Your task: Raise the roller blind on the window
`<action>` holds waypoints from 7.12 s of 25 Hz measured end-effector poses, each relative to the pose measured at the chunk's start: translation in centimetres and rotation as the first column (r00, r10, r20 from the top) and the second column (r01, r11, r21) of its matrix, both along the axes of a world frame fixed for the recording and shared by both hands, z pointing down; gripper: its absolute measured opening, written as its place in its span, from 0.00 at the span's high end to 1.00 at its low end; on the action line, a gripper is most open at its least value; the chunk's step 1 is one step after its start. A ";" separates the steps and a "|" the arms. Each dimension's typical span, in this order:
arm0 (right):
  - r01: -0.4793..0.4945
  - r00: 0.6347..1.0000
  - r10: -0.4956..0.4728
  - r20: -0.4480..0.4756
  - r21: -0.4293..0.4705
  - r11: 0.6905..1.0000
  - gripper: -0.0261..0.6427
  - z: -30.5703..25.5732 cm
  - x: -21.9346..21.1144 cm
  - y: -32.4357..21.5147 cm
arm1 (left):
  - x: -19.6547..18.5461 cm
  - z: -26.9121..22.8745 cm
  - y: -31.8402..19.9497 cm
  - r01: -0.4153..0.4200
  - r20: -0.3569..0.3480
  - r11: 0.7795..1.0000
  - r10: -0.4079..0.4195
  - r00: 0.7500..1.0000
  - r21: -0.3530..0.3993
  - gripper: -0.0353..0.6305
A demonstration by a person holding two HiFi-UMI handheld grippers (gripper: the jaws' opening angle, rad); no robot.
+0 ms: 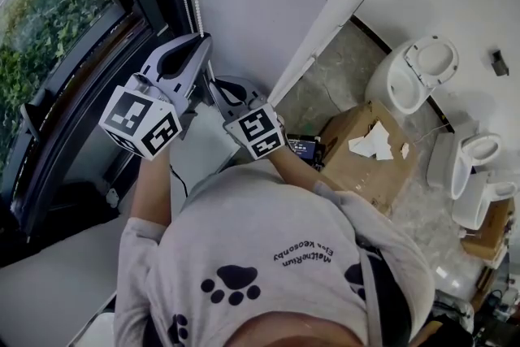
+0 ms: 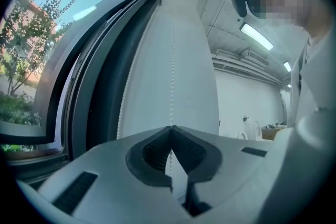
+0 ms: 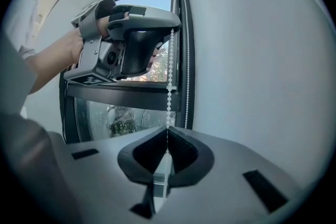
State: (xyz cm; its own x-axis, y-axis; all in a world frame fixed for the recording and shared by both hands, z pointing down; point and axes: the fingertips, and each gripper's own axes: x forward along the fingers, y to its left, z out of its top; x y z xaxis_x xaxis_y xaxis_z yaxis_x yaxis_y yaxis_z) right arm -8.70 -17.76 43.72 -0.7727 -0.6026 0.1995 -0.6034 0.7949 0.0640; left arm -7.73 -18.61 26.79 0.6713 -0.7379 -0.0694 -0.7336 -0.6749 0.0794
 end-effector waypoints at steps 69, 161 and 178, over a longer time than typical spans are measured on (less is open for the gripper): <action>0.015 0.971 -0.066 0.229 0.218 0.976 0.93 -25.0 -0.7 -0.8 | 0.6 8.8 0.6 0.013 -0.026 0.994 -0.016 1.000 -0.105 0.93; -0.318 0.941 0.288 0.179 0.173 0.932 0.92 -8.4 6.1 1.7 | -3.6 10.7 4.4 0.394 0.007 0.919 -0.394 0.919 -0.023 0.94; -0.310 0.940 0.266 0.214 0.210 0.927 0.95 -9.1 7.3 3.5 | -3.0 10.2 6.3 0.454 0.064 0.891 -0.453 0.889 -0.001 0.93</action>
